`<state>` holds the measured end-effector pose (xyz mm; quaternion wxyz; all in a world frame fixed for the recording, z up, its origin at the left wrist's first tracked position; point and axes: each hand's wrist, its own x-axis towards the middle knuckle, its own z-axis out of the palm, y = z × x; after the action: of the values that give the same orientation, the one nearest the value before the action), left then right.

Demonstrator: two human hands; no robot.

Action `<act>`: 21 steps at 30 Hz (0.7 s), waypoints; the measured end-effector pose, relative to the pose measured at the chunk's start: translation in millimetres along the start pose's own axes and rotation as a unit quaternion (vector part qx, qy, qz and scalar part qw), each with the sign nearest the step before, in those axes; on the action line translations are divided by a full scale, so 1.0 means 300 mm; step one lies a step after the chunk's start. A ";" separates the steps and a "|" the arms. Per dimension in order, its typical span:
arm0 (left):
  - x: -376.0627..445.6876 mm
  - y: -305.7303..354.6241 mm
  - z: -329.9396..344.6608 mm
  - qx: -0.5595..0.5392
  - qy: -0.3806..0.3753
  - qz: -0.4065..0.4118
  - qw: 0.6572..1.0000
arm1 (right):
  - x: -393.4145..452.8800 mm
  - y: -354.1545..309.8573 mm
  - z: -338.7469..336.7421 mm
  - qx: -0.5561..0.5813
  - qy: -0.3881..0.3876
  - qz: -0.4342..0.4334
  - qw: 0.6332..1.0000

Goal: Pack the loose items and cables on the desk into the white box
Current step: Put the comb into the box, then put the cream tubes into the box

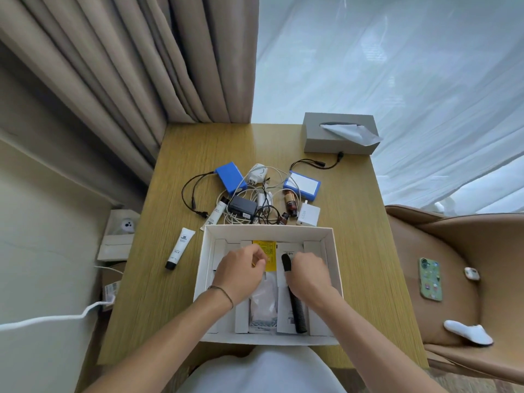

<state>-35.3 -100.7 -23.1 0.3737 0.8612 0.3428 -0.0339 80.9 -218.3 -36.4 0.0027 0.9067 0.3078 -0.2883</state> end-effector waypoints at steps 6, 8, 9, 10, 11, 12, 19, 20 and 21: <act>-0.009 0.027 -0.117 -0.002 0.091 0.022 0.996 | -0.005 -0.130 -0.169 0.013 0.108 -0.088 0.990; -0.004 0.011 -0.170 -0.016 0.127 0.007 0.992 | 0.012 -0.192 -0.225 0.039 0.128 -0.138 0.981; -0.001 -0.001 -0.196 -0.020 0.142 -0.006 0.990 | 0.026 -0.224 -0.248 0.055 0.133 -0.159 0.977; 0.001 -0.017 -0.221 -0.024 0.154 -0.021 0.988 | 0.043 -0.256 -0.268 0.065 0.135 -0.180 0.972; 0.005 -0.036 -0.245 -0.029 0.164 -0.035 0.985 | 0.065 -0.288 -0.285 0.067 0.136 -0.198 0.968; 0.009 -0.058 -0.267 -0.032 0.172 -0.049 0.983 | 0.090 -0.321 -0.297 0.063 0.137 -0.215 0.965; 0.038 -0.251 -0.358 -0.029 0.200 -0.121 0.972 | 0.315 -0.532 -0.263 -0.013 0.071 -0.285 0.956; 0.044 -0.283 -0.361 -0.032 0.197 -0.132 0.971 | 0.347 -0.556 -0.246 -0.026 0.058 -0.291 0.955; 0.050 -0.313 -0.362 -0.035 0.193 -0.142 0.970 | 0.379 -0.577 -0.227 -0.040 0.045 -0.296 0.953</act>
<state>-103.2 25.7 -7.9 0.3215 0.7802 0.5285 0.0924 92.8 -2.5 -9.3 -0.0608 0.7859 0.5737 -0.2226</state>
